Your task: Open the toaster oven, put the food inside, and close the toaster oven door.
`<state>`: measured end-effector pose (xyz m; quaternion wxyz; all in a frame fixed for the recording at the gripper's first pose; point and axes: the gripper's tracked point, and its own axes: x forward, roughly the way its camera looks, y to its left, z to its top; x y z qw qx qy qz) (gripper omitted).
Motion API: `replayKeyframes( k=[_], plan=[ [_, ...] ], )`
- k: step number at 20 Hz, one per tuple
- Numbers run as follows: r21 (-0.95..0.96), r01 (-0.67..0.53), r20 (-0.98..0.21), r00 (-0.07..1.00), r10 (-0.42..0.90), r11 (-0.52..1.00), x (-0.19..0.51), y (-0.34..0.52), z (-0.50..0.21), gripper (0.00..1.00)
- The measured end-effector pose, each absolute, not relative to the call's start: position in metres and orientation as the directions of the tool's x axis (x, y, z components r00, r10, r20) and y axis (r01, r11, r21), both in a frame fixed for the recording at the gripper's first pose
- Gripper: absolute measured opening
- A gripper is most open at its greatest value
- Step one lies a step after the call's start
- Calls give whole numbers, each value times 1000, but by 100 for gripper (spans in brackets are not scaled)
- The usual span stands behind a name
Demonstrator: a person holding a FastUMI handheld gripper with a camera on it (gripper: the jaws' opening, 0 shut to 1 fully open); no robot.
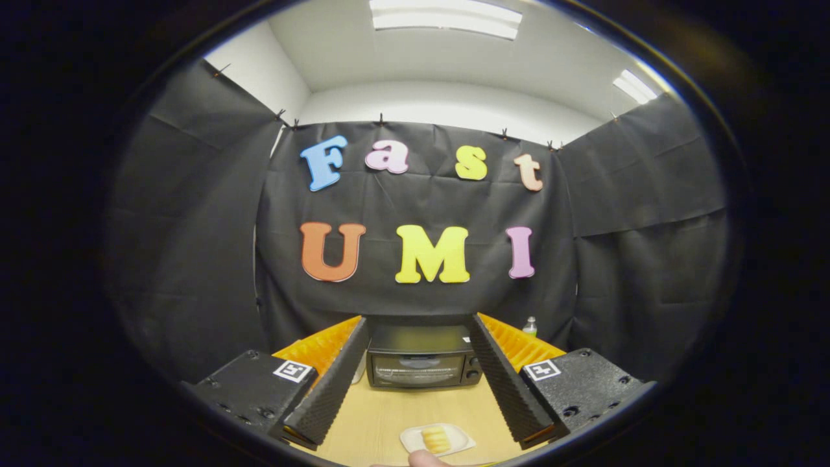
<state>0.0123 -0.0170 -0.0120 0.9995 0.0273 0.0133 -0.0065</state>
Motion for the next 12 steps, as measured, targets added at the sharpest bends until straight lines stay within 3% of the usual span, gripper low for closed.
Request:
replayKeyframes(
  k=[3, 7, 12],
  plan=[
    [68, -58, -15, 998, 59, 996, 15, -8, -11, 100],
    [56, -151, 91, 985, 146, 987, 16, -8, -3, 100],
    [99, -205, 24, 979, 203, 974, 36, -20, -7, 100]
  ],
)
